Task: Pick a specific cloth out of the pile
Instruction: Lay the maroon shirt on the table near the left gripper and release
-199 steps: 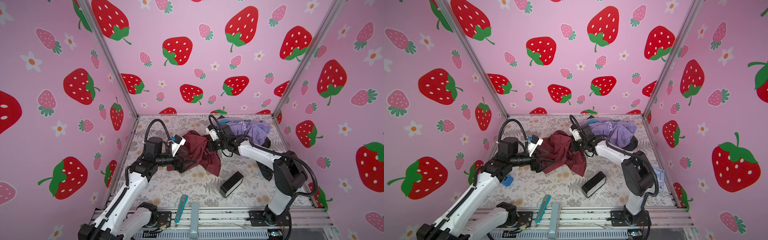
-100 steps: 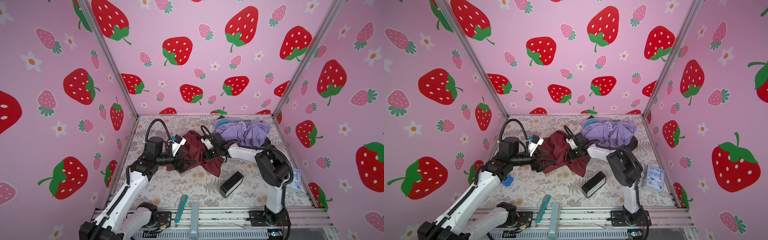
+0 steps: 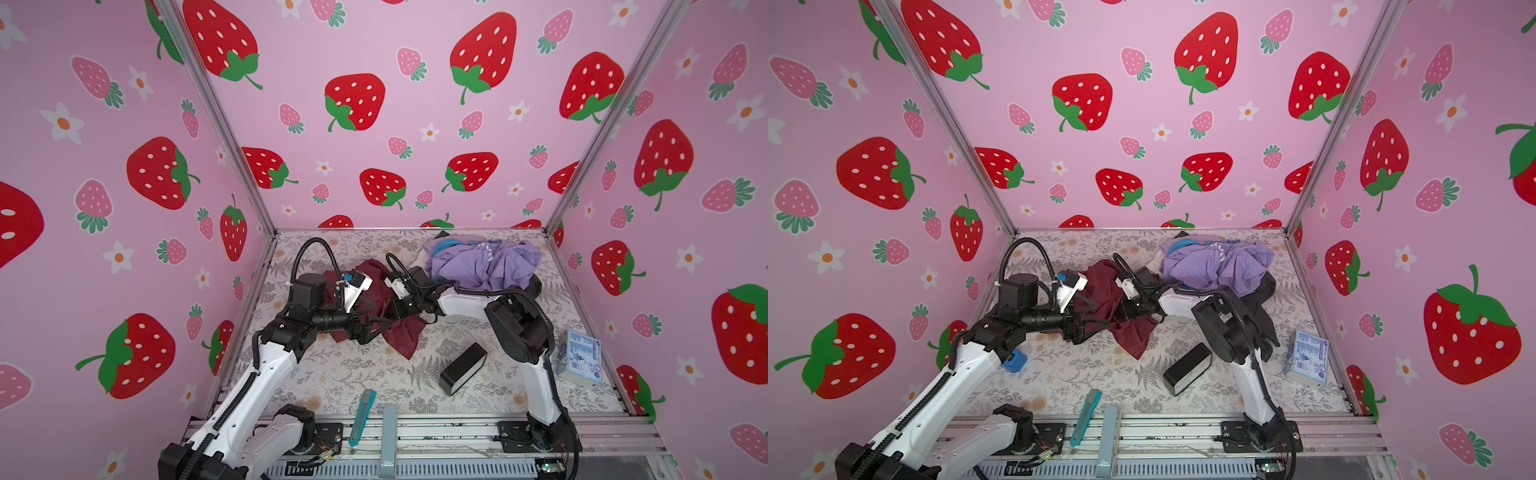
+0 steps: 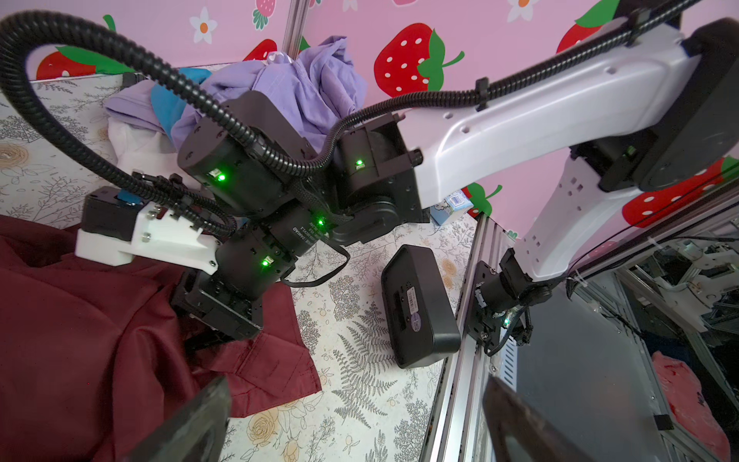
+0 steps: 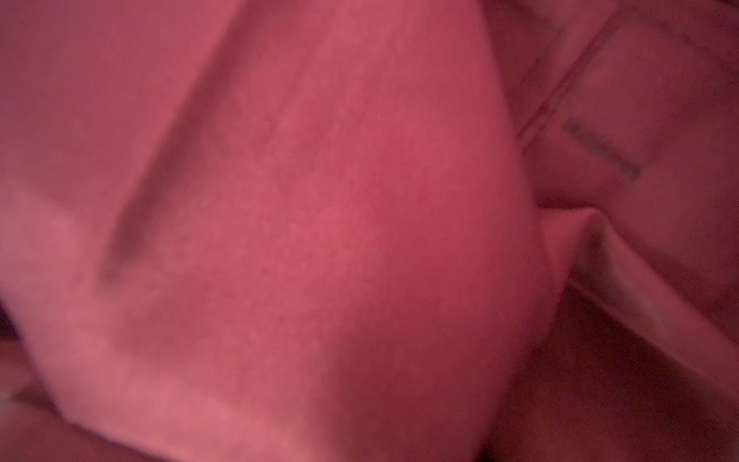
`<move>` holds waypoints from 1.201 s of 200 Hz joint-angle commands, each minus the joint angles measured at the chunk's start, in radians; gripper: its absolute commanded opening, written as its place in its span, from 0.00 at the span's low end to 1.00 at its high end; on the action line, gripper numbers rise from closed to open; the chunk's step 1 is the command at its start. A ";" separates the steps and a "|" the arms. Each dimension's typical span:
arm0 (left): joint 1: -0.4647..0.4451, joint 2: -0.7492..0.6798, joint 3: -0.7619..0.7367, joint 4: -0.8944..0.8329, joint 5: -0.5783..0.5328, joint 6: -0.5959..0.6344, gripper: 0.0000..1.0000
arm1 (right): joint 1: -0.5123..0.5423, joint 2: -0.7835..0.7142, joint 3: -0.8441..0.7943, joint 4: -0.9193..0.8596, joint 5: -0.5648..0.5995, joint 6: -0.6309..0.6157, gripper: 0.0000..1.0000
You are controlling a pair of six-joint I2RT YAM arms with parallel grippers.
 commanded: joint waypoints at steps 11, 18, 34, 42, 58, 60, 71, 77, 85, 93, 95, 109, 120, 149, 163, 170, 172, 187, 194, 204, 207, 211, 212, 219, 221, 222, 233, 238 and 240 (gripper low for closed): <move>-0.002 -0.004 -0.015 0.003 0.005 0.023 0.99 | 0.017 0.080 0.114 0.003 -0.031 0.005 0.22; -0.002 -0.004 -0.014 0.002 0.005 0.025 0.99 | 0.022 0.097 0.141 -0.008 -0.028 -0.002 0.22; -0.002 -0.004 -0.015 0.002 0.004 0.029 0.99 | 0.033 0.141 0.208 -0.035 -0.026 -0.019 0.22; -0.002 -0.004 -0.017 0.002 0.003 0.031 0.99 | 0.040 0.162 0.236 -0.045 -0.031 -0.025 0.22; -0.001 -0.003 -0.016 0.001 0.000 0.034 0.99 | 0.048 0.202 0.295 -0.060 -0.043 -0.027 0.22; -0.002 -0.003 -0.016 0.000 0.000 0.034 0.99 | 0.048 0.208 0.301 -0.060 -0.046 -0.026 0.22; 0.000 -0.003 -0.017 -0.001 -0.001 0.035 0.99 | 0.051 0.232 0.334 -0.064 -0.053 -0.023 0.22; -0.001 -0.003 -0.016 -0.001 -0.001 0.037 0.99 | 0.052 0.244 0.348 -0.062 -0.056 -0.021 0.22; -0.001 -0.005 -0.016 -0.001 -0.001 0.037 0.99 | 0.053 0.257 0.366 -0.057 -0.062 -0.020 0.22; 0.000 -0.005 -0.015 0.000 -0.002 0.038 0.99 | 0.056 0.268 0.379 -0.052 -0.063 -0.014 0.22; -0.001 -0.005 -0.015 -0.001 -0.002 0.038 0.99 | 0.055 0.270 0.381 -0.049 -0.064 -0.013 0.22; -0.001 -0.003 -0.018 -0.001 -0.001 0.039 0.99 | 0.056 0.284 0.394 -0.026 -0.070 -0.003 0.23; -0.001 -0.003 -0.017 -0.001 -0.001 0.040 0.99 | 0.057 0.294 0.404 -0.012 -0.069 0.003 0.23; 0.000 -0.003 -0.017 -0.001 -0.002 0.042 0.99 | 0.057 0.332 0.464 -0.009 -0.088 0.000 0.27; -0.001 -0.003 -0.019 -0.001 -0.002 0.042 0.99 | 0.056 0.352 0.499 -0.017 -0.091 -0.001 0.29; 0.000 -0.003 -0.018 -0.001 -0.002 0.041 0.99 | 0.056 0.362 0.513 -0.017 -0.094 0.000 0.29; 0.000 -0.003 -0.018 -0.001 -0.002 0.041 0.99 | 0.057 0.364 0.518 -0.016 -0.095 0.000 0.29; 0.000 -0.004 -0.018 -0.001 -0.002 0.042 0.99 | 0.056 0.382 0.545 -0.014 -0.106 0.008 0.30; 0.000 -0.005 -0.018 -0.001 -0.003 0.043 0.99 | 0.057 0.390 0.559 -0.014 -0.110 0.011 0.31; 0.000 -0.005 -0.019 -0.002 -0.003 0.043 0.99 | 0.056 0.398 0.570 -0.014 -0.111 0.012 0.32; 0.000 -0.006 -0.018 -0.001 -0.003 0.043 0.99 | 0.056 0.399 0.571 -0.014 -0.111 0.013 0.32; -0.001 -0.005 -0.019 -0.002 -0.003 0.043 0.99 | 0.056 0.401 0.574 -0.014 -0.111 0.012 0.33; 0.000 -0.005 -0.019 -0.002 -0.002 0.043 0.99 | 0.056 0.401 0.575 -0.014 -0.111 0.011 0.34; 0.001 -0.005 -0.018 0.000 -0.003 0.043 0.99 | 0.057 0.402 0.576 -0.015 -0.107 0.011 0.35; 0.002 -0.005 -0.018 -0.001 -0.003 0.043 0.99 | 0.057 0.401 0.575 -0.016 -0.106 0.010 0.36; 0.001 -0.005 -0.018 -0.001 -0.003 0.043 0.99 | 0.056 0.402 0.575 -0.018 -0.103 0.010 0.37; 0.000 -0.005 -0.019 -0.001 -0.003 0.042 0.99 | 0.058 0.399 0.578 -0.031 -0.097 -0.003 0.42; 0.000 -0.006 -0.018 -0.001 -0.002 0.041 0.99 | 0.058 0.397 0.576 -0.037 -0.090 -0.008 0.46; 0.000 -0.006 -0.018 -0.002 -0.003 0.041 0.99 | 0.059 0.395 0.576 -0.040 -0.085 -0.011 0.48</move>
